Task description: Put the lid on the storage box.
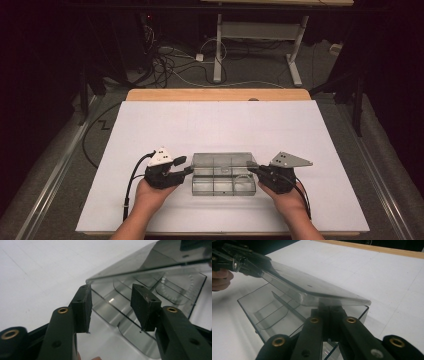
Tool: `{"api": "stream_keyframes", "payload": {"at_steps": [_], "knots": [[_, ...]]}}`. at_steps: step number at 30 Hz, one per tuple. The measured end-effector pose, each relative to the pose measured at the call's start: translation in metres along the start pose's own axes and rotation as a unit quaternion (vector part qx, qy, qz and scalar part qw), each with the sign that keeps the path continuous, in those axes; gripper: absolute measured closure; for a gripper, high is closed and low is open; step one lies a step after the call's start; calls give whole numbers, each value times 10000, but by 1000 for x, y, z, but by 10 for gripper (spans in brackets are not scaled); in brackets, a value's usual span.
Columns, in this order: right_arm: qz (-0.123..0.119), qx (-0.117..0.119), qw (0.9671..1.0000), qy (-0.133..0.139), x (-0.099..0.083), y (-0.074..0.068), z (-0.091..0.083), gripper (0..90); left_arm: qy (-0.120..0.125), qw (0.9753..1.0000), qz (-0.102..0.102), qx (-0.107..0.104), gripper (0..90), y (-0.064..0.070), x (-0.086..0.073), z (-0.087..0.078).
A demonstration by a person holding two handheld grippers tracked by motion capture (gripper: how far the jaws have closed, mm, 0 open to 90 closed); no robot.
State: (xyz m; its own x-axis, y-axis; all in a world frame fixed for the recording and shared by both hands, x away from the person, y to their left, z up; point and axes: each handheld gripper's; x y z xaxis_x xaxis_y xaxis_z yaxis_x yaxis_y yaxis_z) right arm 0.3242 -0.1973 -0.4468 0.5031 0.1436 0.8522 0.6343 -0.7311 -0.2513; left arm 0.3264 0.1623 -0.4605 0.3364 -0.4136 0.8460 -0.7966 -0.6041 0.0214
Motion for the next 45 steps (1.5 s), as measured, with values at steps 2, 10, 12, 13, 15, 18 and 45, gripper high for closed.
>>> {"api": "stream_keyframes", "payload": {"at_steps": [2,10,12,13,15,18,45], "knots": [[16,7,10000,-6,-1,0,0,900,55,9999,26,-91,561,2,-5,-4],[19,19,10000,-34,-6,-1,-1,900,137,9995,8,-279,831,10,-11,-4],[50,7,10000,-67,-7,-1,-2,900,90,9995,60,-300,874,13,-11,-1],[68,9,10000,-62,-8,-1,-3,900,84,9994,64,-324,875,14,-10,0],[54,-2,10000,-81,-9,-2,-4,900,121,9992,56,-365,875,17,-9,1],[64,-17,9999,-124,-11,-2,-5,900,146,9990,91,-418,876,19,-6,2],[288,-510,9979,-271,-34,23,-32,882,-49,9983,196,-549,875,28,-14,-3]]}}
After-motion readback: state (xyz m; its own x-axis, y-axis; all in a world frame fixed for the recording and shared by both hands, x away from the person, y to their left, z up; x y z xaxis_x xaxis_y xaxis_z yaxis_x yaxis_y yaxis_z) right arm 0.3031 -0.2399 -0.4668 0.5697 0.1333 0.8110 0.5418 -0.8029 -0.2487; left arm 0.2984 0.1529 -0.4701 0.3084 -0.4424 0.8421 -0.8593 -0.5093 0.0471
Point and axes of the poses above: each handheld gripper's, and its own axes: z roughly forward along the jaws, x roughly out of its top, y roughly to its right, and after that the axes turned 10 degrees about z, right-handed
